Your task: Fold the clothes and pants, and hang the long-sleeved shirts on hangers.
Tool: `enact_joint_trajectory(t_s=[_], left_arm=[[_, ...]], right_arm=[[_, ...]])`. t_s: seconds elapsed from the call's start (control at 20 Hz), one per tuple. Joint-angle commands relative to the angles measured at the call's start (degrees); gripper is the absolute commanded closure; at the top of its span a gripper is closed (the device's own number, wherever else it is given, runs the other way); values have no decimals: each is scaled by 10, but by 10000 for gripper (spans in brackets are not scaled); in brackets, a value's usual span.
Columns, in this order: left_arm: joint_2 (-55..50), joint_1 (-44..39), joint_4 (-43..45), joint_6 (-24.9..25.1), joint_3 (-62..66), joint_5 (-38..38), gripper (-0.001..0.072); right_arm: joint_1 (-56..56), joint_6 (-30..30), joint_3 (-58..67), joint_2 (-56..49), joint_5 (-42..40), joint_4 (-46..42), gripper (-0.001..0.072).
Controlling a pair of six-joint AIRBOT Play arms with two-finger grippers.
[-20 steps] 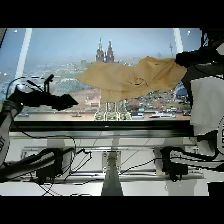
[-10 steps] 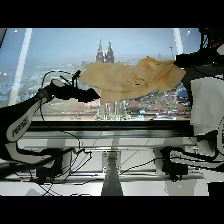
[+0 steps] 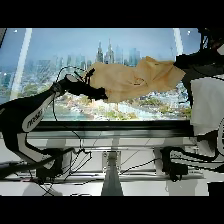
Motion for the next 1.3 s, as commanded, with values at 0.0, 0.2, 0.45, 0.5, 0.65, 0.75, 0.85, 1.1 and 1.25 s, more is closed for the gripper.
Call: enact_joint_trajectory(t_s=[0.0, 0.2, 0.45, 0.5, 0.65, 0.75, 0.85, 1.1, 1.25], left_arm=[[19, 28, -2, 6, 51, -63, 694], [140, 138, 32, 7, 165, -100, 695], [371, 311, 32, 9, 221, -48, 694], [413, 339, 32, 10, 221, -26, 694], [526, 413, 32, 26, 221, 39, 693], [585, 458, 35, 35, 221, 83, 693], [632, 496, 60, 35, 221, 123, 693], [699, 524, 110, 35, 221, 191, 693], [696, 524, 122, -8, 219, 190, 694]], right_arm=[[0, 8, 8, 21, -3, -2, 699], [-1, 101, 31, 86, -70, -79, 699], [-1, 120, 32, 200, -106, -56, 699], [0, 119, 32, 228, -108, -27, 699], [0, 114, 32, 315, -147, 53, 698], [0, 115, 32, 376, -197, 76, 699], [0, 115, 32, 435, -247, 79, 699], [0, 115, 32, 532, -285, 93, 699], [0, 115, 32, 537, -261, 94, 700]])
